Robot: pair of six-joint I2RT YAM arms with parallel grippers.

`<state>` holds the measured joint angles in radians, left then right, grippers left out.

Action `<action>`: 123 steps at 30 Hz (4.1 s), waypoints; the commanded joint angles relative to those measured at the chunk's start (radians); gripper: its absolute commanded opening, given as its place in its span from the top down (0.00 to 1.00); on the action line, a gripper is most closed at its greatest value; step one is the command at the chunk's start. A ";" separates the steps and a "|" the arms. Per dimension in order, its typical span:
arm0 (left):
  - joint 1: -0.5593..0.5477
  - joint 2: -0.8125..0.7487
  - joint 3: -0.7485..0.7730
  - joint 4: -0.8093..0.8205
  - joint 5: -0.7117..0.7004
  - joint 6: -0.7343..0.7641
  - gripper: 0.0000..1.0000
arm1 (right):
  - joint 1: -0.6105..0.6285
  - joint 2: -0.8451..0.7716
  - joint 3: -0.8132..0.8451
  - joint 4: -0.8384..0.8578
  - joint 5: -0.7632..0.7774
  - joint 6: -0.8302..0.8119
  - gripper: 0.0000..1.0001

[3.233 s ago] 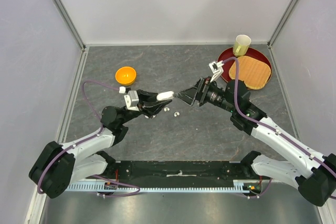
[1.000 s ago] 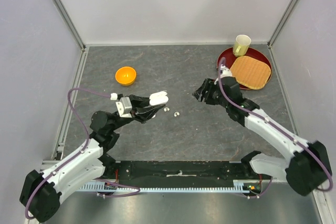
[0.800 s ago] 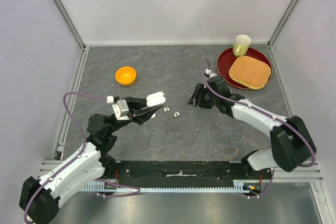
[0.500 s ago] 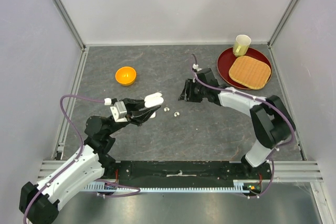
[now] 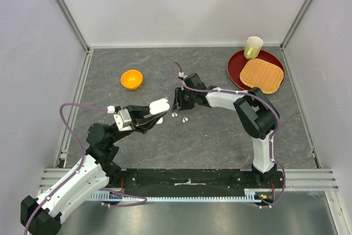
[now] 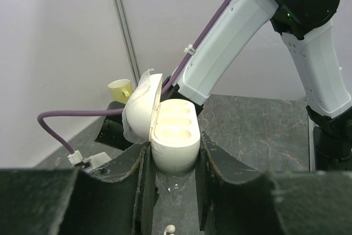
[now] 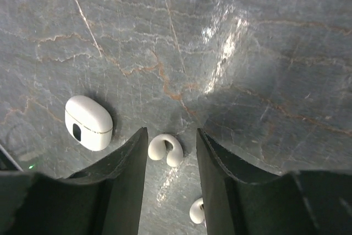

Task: Insert the wireless bluetooth earbuds into the charging case
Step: Pick up the earbud from the center of the board.

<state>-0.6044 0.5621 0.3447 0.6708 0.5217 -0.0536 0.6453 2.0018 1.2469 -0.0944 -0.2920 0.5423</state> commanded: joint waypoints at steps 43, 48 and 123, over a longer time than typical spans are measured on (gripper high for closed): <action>-0.003 -0.018 0.010 -0.036 -0.045 0.075 0.98 | 0.065 0.018 0.013 -0.113 0.128 -0.125 0.58; -0.003 -0.013 0.007 -0.036 -0.045 0.072 0.98 | 0.071 0.011 -0.004 -0.116 0.131 -0.130 0.59; -0.003 -0.054 -0.001 -0.073 -0.104 0.078 0.98 | 0.159 -0.163 -0.192 0.137 0.110 0.120 0.70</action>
<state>-0.6044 0.5163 0.3443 0.5884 0.4450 -0.0128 0.8043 1.8664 1.0321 0.0223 -0.1600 0.7055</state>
